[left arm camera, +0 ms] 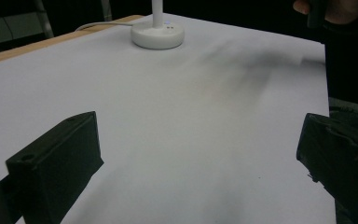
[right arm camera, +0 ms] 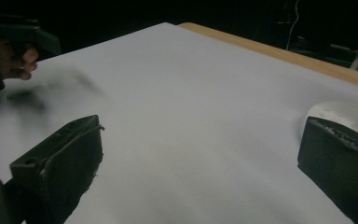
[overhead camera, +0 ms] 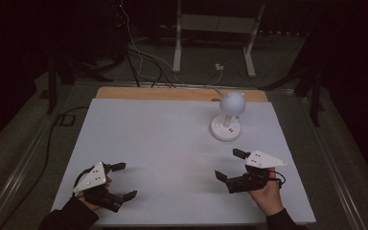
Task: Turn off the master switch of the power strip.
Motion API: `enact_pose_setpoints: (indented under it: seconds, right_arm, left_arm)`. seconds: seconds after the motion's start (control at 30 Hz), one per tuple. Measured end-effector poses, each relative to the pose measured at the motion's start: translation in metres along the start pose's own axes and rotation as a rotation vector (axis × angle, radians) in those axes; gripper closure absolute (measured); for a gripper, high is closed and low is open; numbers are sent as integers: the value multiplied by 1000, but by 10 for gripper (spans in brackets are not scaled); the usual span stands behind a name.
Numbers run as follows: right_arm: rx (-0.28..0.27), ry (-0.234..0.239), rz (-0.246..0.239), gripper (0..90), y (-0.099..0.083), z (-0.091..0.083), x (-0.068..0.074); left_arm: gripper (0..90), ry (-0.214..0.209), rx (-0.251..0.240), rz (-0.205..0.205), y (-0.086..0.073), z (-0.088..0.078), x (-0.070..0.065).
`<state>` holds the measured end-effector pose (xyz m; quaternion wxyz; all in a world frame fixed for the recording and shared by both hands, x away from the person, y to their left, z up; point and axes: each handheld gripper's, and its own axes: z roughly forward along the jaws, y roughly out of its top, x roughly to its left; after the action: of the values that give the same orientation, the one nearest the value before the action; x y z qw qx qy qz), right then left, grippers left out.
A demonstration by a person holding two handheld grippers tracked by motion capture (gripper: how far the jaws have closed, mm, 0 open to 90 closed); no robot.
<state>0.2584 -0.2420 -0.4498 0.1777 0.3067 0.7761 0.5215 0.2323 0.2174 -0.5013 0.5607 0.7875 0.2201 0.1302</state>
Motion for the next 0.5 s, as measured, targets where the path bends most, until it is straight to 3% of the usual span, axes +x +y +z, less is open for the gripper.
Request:
enact_pose_setpoints:
  seconds: [0.5]
  right_arm:
    - [-40, -48, 12, 0, 16, -2, -25]
  left_arm:
    - [3, 1, -5, 0, 0, 0, 0]
